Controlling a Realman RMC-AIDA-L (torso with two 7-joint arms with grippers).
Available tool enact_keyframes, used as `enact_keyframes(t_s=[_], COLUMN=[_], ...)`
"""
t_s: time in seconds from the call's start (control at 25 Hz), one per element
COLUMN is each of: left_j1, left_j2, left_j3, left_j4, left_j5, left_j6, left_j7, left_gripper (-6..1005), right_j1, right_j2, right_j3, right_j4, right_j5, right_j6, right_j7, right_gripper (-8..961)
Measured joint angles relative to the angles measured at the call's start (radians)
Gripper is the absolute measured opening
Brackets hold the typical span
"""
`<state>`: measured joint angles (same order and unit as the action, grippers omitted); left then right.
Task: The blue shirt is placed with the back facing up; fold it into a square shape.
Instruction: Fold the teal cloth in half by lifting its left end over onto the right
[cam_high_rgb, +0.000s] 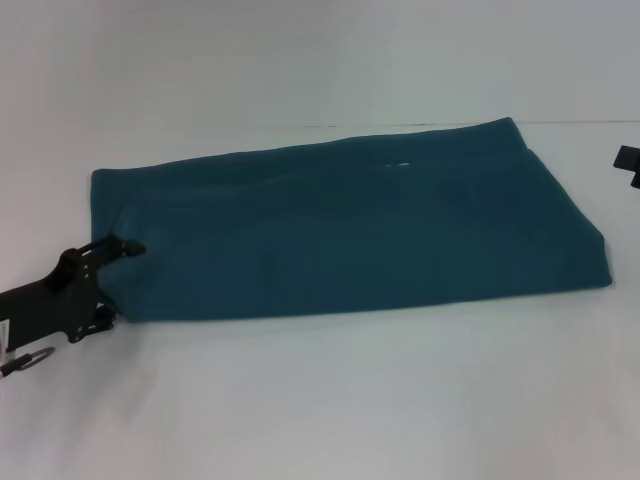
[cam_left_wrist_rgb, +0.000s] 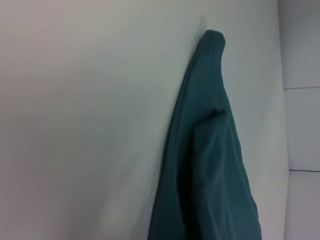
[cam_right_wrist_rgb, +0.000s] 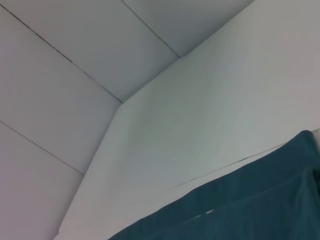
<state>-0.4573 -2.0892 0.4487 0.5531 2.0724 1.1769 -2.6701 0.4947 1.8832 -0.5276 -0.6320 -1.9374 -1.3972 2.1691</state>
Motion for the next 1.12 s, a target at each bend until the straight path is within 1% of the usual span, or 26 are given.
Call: enact_keyframes(t_s=[0.12, 0.52, 0.84, 1.0, 1.12], left_j1=[0.0, -0.002, -0.004, -0.015, -0.023], left_j2=[0.0, 0.001, 0.005, 0.022, 0.033], left_j3=[0.0, 0.013, 0.013, 0.018, 0.048], left_j4=[0.007, 0.008, 0.018, 0.032, 0.058], left_j5=[-0.002, 0.0, 0.0, 0.001, 0.013], left_j6=[0.006, 0.014, 0.028, 0.054, 0.062], left_j7=[0.013, 0.027, 0.042, 0.1, 0.133], left_gripper=[870, 471, 307, 225, 110], right_j1=[-0.002, -0.007, -0.008, -0.008, -0.01], right_j2=[0.001, 0.002, 0.002, 0.002, 0.002], right_j3=[0.008, 0.012, 0.012, 0.019, 0.037], right_j4=[0.0, 0.004, 0.007, 0.009, 0.009], right_j5=[0.0, 0.0, 0.0, 0.0, 0.0], right_j6=[-0.004, -0.007, -0.004, -0.005, -0.007], right_j7=[0.0, -0.002, -0.003, -0.003, 0.001], right_gripper=[703, 702, 703, 703, 702])
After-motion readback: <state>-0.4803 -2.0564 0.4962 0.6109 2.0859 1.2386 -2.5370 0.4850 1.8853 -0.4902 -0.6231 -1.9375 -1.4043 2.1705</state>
